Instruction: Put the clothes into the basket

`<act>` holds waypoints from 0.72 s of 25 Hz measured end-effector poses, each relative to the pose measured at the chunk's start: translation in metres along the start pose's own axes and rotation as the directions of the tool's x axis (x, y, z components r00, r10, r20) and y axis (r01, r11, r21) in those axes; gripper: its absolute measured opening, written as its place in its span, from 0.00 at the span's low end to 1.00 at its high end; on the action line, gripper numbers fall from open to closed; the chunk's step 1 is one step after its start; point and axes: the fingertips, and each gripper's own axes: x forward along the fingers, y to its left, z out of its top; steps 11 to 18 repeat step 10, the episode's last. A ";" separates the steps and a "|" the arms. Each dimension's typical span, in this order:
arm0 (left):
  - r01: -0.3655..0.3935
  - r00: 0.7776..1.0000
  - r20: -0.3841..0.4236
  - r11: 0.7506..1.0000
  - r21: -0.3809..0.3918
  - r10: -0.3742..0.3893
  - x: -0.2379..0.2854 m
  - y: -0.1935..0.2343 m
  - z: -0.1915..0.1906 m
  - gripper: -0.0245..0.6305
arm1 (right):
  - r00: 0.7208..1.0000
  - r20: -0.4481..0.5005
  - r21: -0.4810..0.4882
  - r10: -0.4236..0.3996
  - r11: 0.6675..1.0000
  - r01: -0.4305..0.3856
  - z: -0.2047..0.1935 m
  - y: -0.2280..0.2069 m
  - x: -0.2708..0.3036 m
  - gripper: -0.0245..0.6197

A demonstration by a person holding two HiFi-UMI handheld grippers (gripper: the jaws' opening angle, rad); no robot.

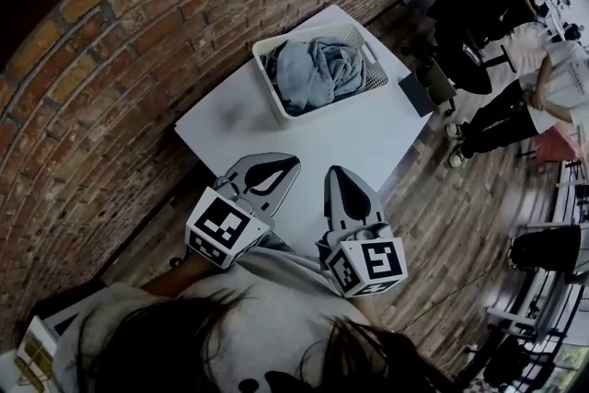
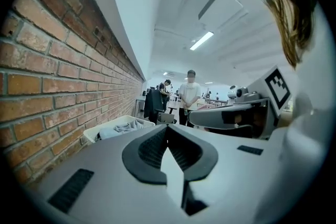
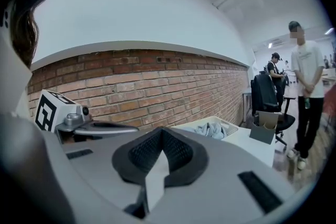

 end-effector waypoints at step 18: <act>-0.002 1.000 -0.010 1.000 -0.007 0.002 -0.005 0.002 -0.004 0.05 | 0.999 -0.019 -0.011 0.038 0.999 -0.039 -0.006 0.015 0.006 0.05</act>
